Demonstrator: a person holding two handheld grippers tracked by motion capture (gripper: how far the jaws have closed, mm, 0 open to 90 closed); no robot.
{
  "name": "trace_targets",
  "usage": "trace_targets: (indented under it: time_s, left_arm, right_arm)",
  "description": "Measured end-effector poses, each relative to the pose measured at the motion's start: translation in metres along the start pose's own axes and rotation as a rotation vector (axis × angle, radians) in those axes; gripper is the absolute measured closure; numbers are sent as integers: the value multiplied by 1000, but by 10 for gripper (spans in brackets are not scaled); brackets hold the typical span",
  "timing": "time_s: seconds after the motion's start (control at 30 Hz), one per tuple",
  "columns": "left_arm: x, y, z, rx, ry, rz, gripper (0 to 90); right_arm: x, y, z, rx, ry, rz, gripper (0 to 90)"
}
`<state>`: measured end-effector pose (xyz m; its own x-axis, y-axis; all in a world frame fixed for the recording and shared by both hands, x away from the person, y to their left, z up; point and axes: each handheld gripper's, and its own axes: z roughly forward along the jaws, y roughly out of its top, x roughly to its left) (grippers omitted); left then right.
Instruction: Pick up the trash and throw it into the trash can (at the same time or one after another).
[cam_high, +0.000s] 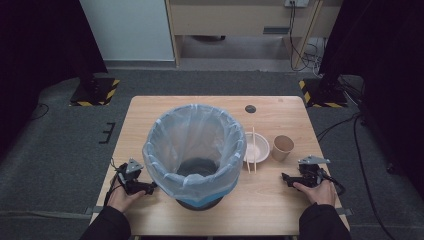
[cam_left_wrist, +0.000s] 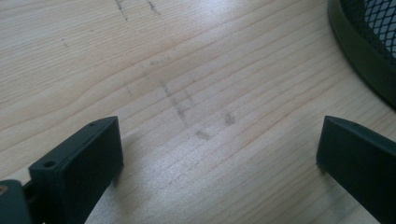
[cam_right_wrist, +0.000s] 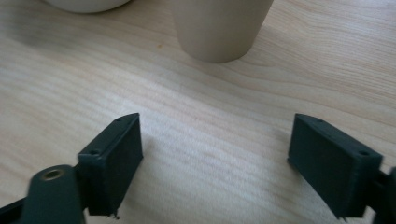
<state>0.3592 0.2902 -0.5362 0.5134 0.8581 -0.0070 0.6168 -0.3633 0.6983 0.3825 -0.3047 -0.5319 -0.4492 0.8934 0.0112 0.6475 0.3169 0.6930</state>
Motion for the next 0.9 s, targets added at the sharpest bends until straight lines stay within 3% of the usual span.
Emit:
trace_targets:
  time_s: [0.2,0.33,0.4,0.43,0.5,0.9]
  left_arm:
    - [0,0,0,1,-5,5,0]
    - [0,-1,-1,0,-7,9,0]
    - [-1,-1,-1,1,-6,9,0]
    - [-1,-1,-1,1,-6,9,0]
    - [-1,-2,-1,0,-5,7,0]
    - [-4,-2,-2,-1,1,3,0]
  right_arm:
    - [2,-2,-10,15,32,-26,284]
    - [5,0,-15,-7,40,-11,282]
    - [6,1,-20,-42,35,52,268]
    - [6,1,-20,-42,35,52,268]
    - [7,2,-27,-82,44,97,292]
    - [8,13,-47,-146,53,148,295]
